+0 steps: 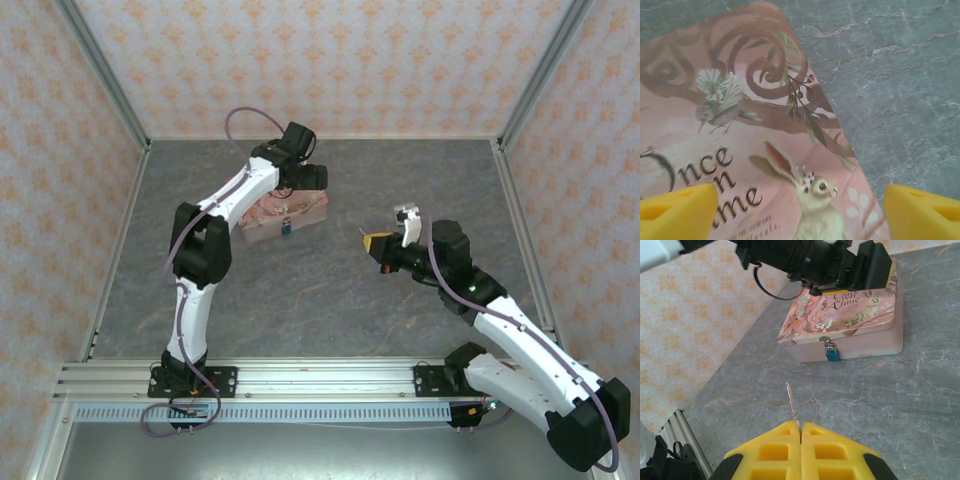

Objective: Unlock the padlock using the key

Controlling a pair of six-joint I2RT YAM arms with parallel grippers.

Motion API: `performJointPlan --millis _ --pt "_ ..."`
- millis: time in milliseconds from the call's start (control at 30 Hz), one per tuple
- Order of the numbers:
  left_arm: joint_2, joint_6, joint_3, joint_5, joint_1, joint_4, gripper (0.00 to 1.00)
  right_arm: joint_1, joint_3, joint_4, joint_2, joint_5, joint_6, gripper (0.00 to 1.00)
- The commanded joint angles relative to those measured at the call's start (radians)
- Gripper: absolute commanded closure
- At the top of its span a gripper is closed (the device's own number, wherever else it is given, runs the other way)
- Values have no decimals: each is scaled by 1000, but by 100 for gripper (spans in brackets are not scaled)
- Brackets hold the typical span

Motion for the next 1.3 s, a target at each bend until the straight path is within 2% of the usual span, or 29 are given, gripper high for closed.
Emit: performJointPlan --millis 0,267,533,733,1033,1267 --pt "40 -15 75 -11 4 -62 14 4 -17 -20 -34 30 -2 100" --pt "50 -22 10 52 -19 -46 14 3 -35 -36 -68 75 11 100" --pt "-22 25 -116 119 -104 -23 18 -26 -63 -77 -105 130 50 100" --pt "-77 41 -172 188 -178 -4 23 -85 -103 -82 -119 98 87 100" --pt "-152 75 -275 273 -269 37 33 -103 -101 -131 -128 109 68 100" --pt "-278 59 -332 301 -269 116 30 -102 -132 -67 -125 62 105 100"
